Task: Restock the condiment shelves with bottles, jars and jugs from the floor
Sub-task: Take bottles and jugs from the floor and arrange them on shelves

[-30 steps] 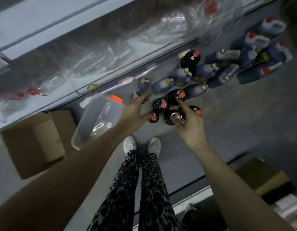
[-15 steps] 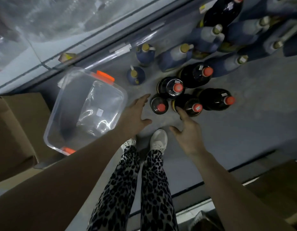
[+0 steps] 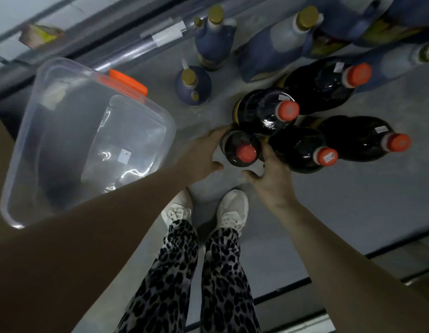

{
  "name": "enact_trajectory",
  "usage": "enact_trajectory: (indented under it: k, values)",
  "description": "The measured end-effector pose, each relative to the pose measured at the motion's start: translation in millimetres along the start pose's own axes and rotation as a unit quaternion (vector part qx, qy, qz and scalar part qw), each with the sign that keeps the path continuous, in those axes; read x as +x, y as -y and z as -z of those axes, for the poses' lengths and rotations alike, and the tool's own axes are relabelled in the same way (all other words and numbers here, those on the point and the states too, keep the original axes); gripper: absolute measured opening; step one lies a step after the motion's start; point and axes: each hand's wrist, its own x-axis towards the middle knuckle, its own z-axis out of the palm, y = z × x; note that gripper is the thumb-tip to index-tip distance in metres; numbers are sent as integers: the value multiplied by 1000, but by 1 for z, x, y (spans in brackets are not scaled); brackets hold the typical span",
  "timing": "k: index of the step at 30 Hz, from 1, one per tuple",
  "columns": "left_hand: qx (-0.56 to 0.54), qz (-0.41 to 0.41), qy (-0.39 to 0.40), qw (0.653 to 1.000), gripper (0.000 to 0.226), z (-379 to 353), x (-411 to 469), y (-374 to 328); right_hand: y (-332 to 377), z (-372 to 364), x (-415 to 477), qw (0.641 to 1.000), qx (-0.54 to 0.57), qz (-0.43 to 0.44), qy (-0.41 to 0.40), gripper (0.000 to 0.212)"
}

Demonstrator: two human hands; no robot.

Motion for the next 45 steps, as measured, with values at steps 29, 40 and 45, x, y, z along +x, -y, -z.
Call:
enact_trajectory:
  k: [29, 40, 45]
  values:
    - [-199, -54, 9, 978, 47, 129, -77, -101, 127, 74, -51, 925, 367, -54, 83, 49]
    - [-301, -36, -85, 949, 50, 214, -172, -223, 259, 187, -110, 946, 314, 63, 57, 42]
    - [-310, -52, -123, 941, 50, 263, -222, -283, 323, 238, -150, 946, 301, 98, 67, 39]
